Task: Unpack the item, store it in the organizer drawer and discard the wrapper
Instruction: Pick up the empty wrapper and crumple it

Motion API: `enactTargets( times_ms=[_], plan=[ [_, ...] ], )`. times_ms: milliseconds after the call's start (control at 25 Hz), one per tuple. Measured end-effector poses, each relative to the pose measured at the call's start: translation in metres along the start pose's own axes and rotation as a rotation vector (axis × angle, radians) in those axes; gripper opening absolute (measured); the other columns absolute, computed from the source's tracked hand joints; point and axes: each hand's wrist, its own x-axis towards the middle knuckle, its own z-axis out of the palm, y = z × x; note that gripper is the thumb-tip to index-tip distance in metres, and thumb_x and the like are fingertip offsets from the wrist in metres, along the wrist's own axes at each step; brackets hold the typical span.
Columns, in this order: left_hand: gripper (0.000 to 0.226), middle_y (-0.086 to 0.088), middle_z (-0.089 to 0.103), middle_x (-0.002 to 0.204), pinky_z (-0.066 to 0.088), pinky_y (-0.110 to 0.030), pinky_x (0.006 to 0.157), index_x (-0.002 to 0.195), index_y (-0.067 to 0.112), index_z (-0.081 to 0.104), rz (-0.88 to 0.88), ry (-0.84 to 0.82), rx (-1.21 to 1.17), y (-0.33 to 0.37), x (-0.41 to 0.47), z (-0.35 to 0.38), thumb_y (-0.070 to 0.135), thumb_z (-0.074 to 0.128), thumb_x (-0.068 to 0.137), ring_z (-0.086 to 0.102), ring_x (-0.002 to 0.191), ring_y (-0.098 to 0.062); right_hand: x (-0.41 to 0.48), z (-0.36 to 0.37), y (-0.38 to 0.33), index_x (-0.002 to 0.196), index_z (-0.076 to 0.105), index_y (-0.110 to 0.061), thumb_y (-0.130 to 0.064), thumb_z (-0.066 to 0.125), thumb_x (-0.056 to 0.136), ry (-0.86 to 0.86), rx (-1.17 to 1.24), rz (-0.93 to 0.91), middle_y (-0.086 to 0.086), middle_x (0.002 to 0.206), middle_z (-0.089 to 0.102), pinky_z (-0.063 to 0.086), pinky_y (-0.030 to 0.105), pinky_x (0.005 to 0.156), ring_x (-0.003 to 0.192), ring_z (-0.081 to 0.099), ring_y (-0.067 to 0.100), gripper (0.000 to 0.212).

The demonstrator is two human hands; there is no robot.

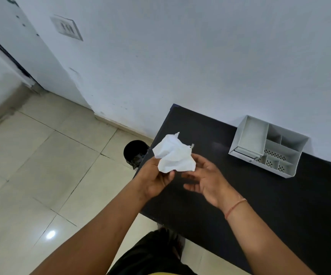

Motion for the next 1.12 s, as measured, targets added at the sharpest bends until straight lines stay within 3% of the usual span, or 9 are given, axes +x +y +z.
enactTargets(
  times_ms=[80, 240, 440, 640, 760, 960, 1040, 1120],
  plan=[
    [0.021, -0.008, 0.08, 0.087, 0.061, -0.027, 0.053, 0.114, 0.011, 0.077, 0.037, 0.044, 0.16, -0.003, -0.017, -0.002, 0.022, 0.064, 0.103, 0.075, 0.069, -0.016, -0.02, 0.024, 0.0, 0.124, 0.073, -0.03, -0.014, 0.078, 0.09, -0.117, -0.01, -0.072, 0.004, 0.116, 0.078, 0.061, 0.04, 0.073, 0.096, 0.074, 0.021, 0.038],
    [0.015, -0.01, 0.079, 0.095, 0.064, -0.037, 0.069, 0.113, 0.02, 0.073, 0.189, 0.178, 0.526, 0.004, -0.047, -0.017, 0.023, 0.072, 0.097, 0.075, 0.079, -0.021, -0.032, 0.072, 0.005, 0.115, 0.077, -0.022, -0.017, 0.077, 0.091, 0.002, 0.082, -0.166, 0.008, 0.111, 0.081, 0.062, 0.035, 0.072, 0.089, 0.078, 0.021, 0.025],
    [0.032, -0.007, 0.076, 0.112, 0.068, -0.039, 0.079, 0.121, 0.024, 0.069, 0.267, 0.117, 0.609, 0.042, -0.061, -0.06, 0.019, 0.081, 0.092, 0.078, 0.095, -0.024, -0.011, 0.114, 0.005, 0.124, 0.073, -0.023, -0.021, 0.07, 0.098, 0.062, 0.074, -0.17, 0.006, 0.118, 0.079, 0.065, 0.037, 0.076, 0.107, 0.076, 0.028, 0.027],
    [0.032, -0.012, 0.082, 0.11, 0.065, -0.053, 0.092, 0.119, 0.013, 0.072, 0.318, 0.099, 0.595, 0.118, -0.054, -0.126, 0.019, 0.083, 0.09, 0.081, 0.094, -0.033, 0.027, 0.201, -0.008, 0.111, 0.074, -0.027, -0.016, 0.075, 0.093, 0.204, -0.095, -0.284, 0.001, 0.107, 0.08, 0.067, 0.046, 0.078, 0.1, 0.077, 0.026, 0.021],
    [0.024, -0.019, 0.082, 0.105, 0.067, -0.048, 0.086, 0.111, 0.004, 0.074, 0.318, 0.121, 0.556, 0.173, -0.044, -0.17, 0.01, 0.082, 0.089, 0.082, 0.089, -0.034, 0.047, 0.262, -0.01, 0.113, 0.069, -0.023, -0.016, 0.074, 0.092, 0.232, -0.031, -0.326, 0.007, 0.111, 0.079, 0.064, 0.055, 0.088, 0.101, 0.077, 0.029, 0.023],
    [0.008, -0.024, 0.077, 0.092, 0.066, -0.037, 0.073, 0.092, -0.002, 0.066, 0.306, 0.141, 0.447, 0.242, -0.021, -0.204, -0.002, 0.075, 0.092, 0.078, 0.074, -0.027, 0.064, 0.318, -0.01, 0.132, 0.062, -0.014, 0.011, 0.059, 0.093, 0.025, 0.309, -0.39, 0.012, 0.129, 0.074, 0.057, 0.053, 0.1, 0.116, 0.072, 0.037, 0.047],
    [0.008, -0.025, 0.076, 0.093, 0.066, -0.034, 0.07, 0.094, -0.002, 0.065, 0.278, 0.106, 0.454, 0.255, -0.009, -0.204, -0.003, 0.073, 0.093, 0.079, 0.073, -0.027, 0.076, 0.331, -0.009, 0.13, 0.066, -0.016, 0.013, 0.065, 0.087, 0.101, 0.224, -0.425, 0.007, 0.128, 0.075, 0.055, 0.052, 0.104, 0.118, 0.072, 0.031, 0.052],
    [0.01, -0.023, 0.077, 0.092, 0.067, -0.033, 0.069, 0.1, -0.008, 0.065, 0.273, 0.056, 0.531, 0.26, 0.006, -0.201, -0.003, 0.072, 0.093, 0.081, 0.075, -0.028, 0.094, 0.339, -0.013, 0.12, 0.074, -0.02, 0.004, 0.076, 0.085, 0.292, 0.096, -0.435, 0.002, 0.117, 0.08, 0.059, 0.048, 0.1, 0.11, 0.076, 0.023, 0.043]
  ],
)
